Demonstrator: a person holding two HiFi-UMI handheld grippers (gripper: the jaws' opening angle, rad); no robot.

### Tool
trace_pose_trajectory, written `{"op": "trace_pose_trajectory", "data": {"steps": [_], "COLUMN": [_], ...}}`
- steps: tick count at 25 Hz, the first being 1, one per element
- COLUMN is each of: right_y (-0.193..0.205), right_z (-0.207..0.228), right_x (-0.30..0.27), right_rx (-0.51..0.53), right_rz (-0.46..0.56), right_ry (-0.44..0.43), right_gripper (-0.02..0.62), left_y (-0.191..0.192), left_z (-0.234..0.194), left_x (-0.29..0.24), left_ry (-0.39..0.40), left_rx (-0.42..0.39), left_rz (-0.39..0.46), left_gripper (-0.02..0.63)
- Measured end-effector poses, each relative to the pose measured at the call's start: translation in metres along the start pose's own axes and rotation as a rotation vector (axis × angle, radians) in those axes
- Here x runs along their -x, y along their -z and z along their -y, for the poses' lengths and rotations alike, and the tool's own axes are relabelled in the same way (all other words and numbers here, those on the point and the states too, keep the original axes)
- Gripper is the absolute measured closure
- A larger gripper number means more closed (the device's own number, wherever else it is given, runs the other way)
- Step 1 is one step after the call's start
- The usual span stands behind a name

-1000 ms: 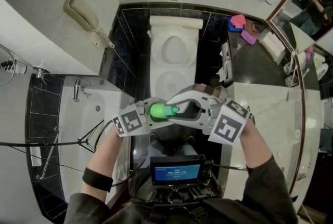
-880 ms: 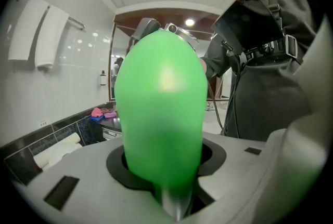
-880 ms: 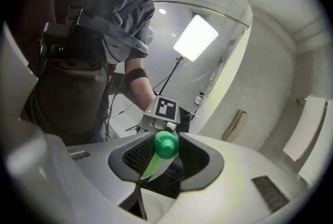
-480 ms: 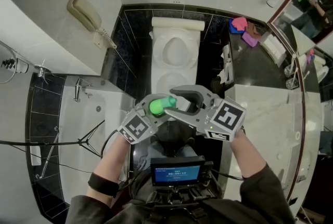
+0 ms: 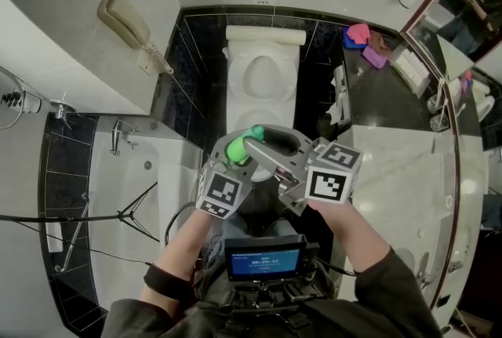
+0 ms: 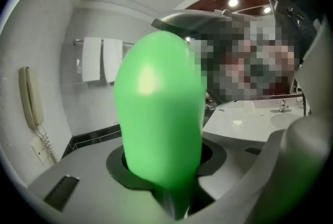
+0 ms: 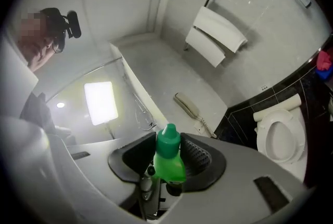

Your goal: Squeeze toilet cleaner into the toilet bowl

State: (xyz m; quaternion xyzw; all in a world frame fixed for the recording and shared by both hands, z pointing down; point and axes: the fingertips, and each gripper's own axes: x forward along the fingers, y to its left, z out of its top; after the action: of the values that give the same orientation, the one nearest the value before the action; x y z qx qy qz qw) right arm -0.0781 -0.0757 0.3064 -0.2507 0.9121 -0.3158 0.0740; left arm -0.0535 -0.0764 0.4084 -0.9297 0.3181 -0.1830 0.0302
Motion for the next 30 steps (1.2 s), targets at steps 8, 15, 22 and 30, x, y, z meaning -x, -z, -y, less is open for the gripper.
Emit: {"op": "trace_pose_trajectory", "data": {"steps": [8, 15, 22, 30], "right_y": [-0.004, -0.001, 0.016, 0.000], "right_z": [-0.001, -0.029, -0.056, -0.018], "right_x": [0.005, 0.011, 0.030, 0.019], "right_rx": [0.041, 0.355, 0.914, 0.554], "right_rz": [0.029, -0.063, -0.281, -0.268], "right_ry": [-0.097, -0.297, -0.444, -0.216], "right_gripper": [0.448, 0.448, 0.449, 0.329], "left_y": [-0.004, -0.012, -0.009, 0.009], "left_z": [0.018, 0.051, 0.074, 0.046], "left_x": [0.002, 0.028, 0.057, 0.029], "left_ry": [0.209, 0.640, 0.966, 0.699], "left_rx": [0.040, 0.056, -0.015, -0.139], "left_rz": [0.014, 0.066, -0.003, -0.069], "left_gripper": [0.425, 0.425, 0.425, 0.425]}}
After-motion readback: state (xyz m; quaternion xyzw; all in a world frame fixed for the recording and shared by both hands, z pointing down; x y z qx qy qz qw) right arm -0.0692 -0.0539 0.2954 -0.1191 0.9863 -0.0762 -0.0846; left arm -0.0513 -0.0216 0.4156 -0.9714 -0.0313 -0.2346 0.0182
